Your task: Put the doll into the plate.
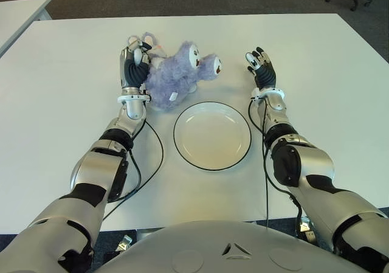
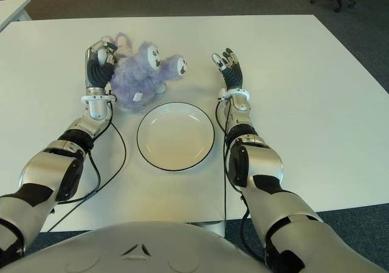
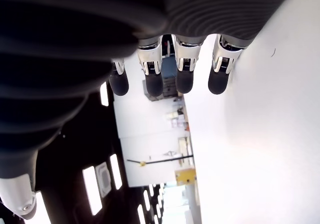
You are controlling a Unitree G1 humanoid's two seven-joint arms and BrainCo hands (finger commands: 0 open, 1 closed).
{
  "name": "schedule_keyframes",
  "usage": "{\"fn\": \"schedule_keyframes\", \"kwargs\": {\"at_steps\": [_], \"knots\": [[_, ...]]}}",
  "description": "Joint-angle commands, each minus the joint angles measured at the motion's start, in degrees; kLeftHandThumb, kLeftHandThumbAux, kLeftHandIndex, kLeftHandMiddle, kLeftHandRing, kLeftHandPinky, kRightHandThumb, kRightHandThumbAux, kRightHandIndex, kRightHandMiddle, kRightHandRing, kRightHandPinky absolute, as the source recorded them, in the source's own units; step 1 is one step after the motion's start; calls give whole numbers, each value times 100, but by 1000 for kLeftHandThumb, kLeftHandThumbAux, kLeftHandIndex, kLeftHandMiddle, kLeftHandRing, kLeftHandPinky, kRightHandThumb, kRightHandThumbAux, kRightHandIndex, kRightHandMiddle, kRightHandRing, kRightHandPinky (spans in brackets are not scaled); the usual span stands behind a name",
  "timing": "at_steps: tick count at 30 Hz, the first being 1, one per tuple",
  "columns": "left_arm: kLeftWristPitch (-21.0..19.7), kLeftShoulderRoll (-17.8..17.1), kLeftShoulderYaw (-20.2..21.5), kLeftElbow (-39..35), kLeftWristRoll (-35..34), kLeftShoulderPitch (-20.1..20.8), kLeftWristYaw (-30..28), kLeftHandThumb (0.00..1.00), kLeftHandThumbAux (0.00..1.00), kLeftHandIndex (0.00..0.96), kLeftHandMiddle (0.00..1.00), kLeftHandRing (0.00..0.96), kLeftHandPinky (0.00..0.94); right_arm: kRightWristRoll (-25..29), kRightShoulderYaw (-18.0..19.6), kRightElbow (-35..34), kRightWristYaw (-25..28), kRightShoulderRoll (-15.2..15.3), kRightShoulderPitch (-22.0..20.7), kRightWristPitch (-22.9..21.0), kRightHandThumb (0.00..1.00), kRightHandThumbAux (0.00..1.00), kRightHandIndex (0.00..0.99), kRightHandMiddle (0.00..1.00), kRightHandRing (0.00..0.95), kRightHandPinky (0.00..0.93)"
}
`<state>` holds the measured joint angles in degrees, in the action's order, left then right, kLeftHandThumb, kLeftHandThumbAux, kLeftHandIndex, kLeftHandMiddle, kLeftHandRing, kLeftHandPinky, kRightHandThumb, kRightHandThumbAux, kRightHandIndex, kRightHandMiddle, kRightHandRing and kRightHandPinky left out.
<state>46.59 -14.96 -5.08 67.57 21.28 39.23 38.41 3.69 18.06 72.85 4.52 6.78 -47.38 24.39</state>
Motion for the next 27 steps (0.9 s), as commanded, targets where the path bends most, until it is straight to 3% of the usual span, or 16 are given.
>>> {"fn": "schedule_keyframes", "kwargs": {"at_steps": [1, 27], "knots": [[-44, 20, 58, -13, -111, 36, -209, 747, 694, 443, 854, 864, 854, 21, 2, 314, -38, -144, 467, -303, 75, 581, 22, 43, 38, 52], [25, 37, 136, -237, -192, 66, -230, 747, 694, 443, 855, 864, 852, 36, 10, 315, -49, -145, 475, -297, 76, 595, 22, 46, 41, 56]]}}
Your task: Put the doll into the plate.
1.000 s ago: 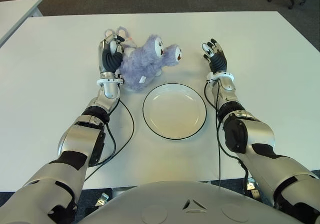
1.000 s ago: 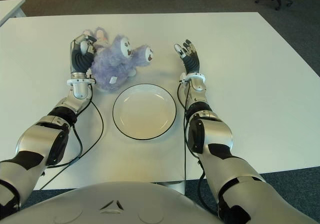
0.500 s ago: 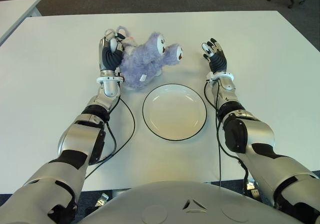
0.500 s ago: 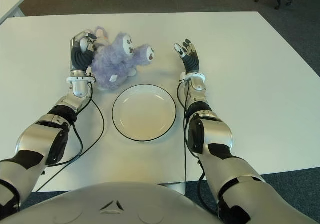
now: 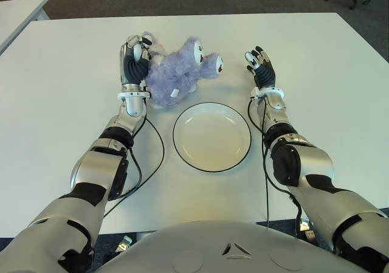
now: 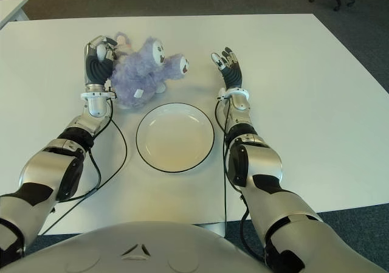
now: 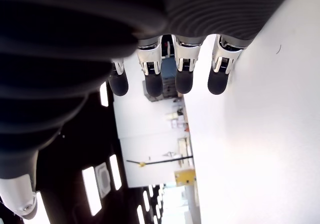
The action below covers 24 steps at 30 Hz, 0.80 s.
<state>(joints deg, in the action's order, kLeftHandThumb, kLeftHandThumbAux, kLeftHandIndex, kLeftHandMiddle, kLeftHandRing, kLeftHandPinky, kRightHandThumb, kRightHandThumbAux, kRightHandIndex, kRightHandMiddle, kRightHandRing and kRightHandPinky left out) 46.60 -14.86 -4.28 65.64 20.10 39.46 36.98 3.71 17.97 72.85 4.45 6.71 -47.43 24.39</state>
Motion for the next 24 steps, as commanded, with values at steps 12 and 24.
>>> {"fn": "schedule_keyframes", "kwargs": {"at_steps": [12, 24], "knots": [[136, 31, 57, -190, 93, 12, 177, 747, 693, 444, 852, 861, 857, 37, 23, 316, -47, -129, 472, -302, 75, 600, 22, 46, 41, 52], [271, 88, 141, -358, -82, -82, -89, 748, 693, 443, 858, 861, 845, 20, 10, 318, -82, -128, 465, -299, 68, 602, 19, 44, 41, 55]]}}
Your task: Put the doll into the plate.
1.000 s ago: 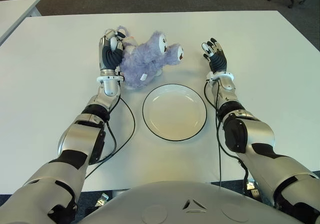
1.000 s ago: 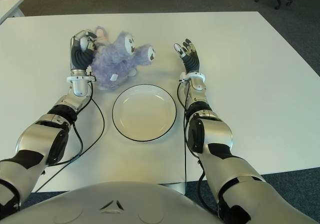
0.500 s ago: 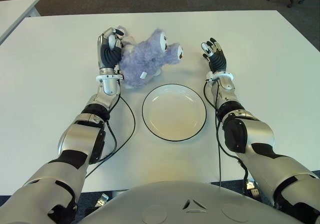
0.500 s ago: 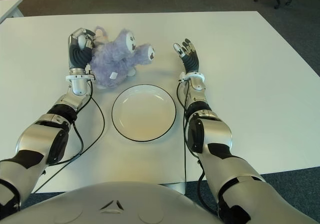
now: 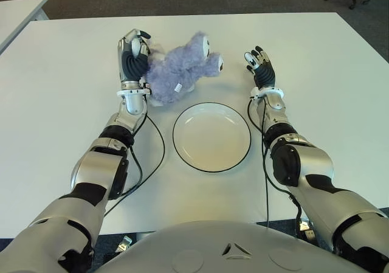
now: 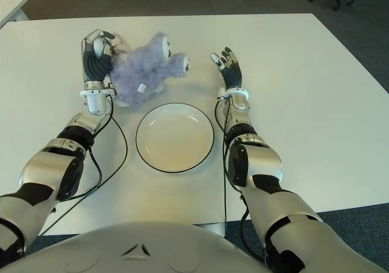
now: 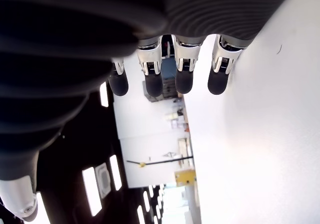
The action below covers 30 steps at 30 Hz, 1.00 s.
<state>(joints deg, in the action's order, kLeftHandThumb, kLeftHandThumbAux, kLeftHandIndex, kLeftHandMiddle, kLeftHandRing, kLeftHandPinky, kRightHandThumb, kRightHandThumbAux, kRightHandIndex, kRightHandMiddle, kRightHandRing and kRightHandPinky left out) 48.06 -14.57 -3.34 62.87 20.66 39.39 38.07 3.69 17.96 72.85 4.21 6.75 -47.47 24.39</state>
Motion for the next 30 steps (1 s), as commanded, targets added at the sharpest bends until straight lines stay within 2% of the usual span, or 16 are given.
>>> {"fn": "schedule_keyframes", "kwargs": {"at_steps": [1, 30], "knots": [[149, 63, 57, -86, -159, -80, -233, 748, 693, 443, 858, 860, 842, 21, 11, 318, -58, -132, 470, -299, 67, 601, 20, 44, 41, 54], [215, 77, 64, -458, -150, -163, -375, 742, 694, 443, 851, 857, 845, 36, 24, 323, -17, -116, 449, -319, 80, 594, 20, 43, 40, 53]]}}
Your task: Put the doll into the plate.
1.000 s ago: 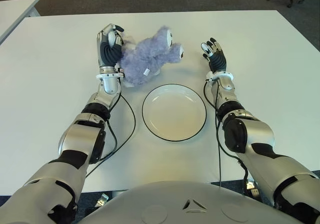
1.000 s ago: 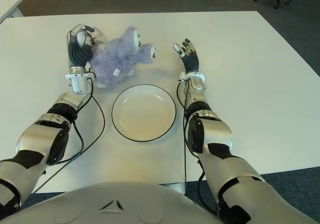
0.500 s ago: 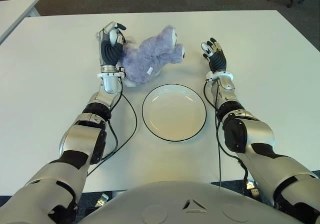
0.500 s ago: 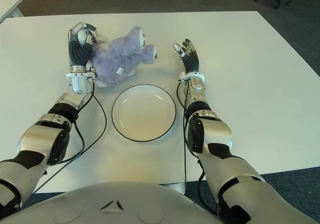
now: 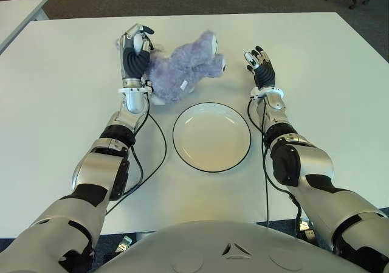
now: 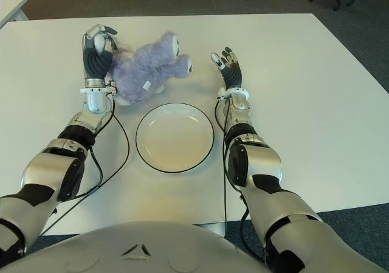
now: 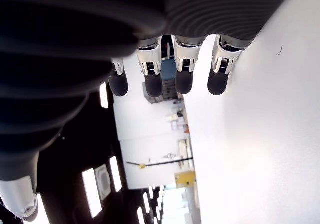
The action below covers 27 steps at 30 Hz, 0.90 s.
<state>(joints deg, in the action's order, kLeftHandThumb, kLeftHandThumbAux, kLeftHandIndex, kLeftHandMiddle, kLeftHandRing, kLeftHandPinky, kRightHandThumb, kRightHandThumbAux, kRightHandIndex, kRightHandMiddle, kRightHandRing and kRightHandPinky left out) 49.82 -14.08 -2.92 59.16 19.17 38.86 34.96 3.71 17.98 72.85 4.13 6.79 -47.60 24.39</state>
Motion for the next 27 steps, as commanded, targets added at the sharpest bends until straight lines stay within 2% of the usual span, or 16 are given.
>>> {"fn": "schedule_keyframes", "kwargs": {"at_steps": [1, 27], "knots": [[36, 27, 19, -99, 4, -109, -64, 742, 694, 443, 851, 856, 846, 33, 20, 324, -10, -120, 461, -318, 80, 594, 20, 43, 39, 52], [78, -53, -48, -333, 155, -68, -101, 736, 694, 443, 848, 859, 850, 37, 28, 329, 25, -98, 436, -333, 81, 587, 21, 42, 39, 56]]}}
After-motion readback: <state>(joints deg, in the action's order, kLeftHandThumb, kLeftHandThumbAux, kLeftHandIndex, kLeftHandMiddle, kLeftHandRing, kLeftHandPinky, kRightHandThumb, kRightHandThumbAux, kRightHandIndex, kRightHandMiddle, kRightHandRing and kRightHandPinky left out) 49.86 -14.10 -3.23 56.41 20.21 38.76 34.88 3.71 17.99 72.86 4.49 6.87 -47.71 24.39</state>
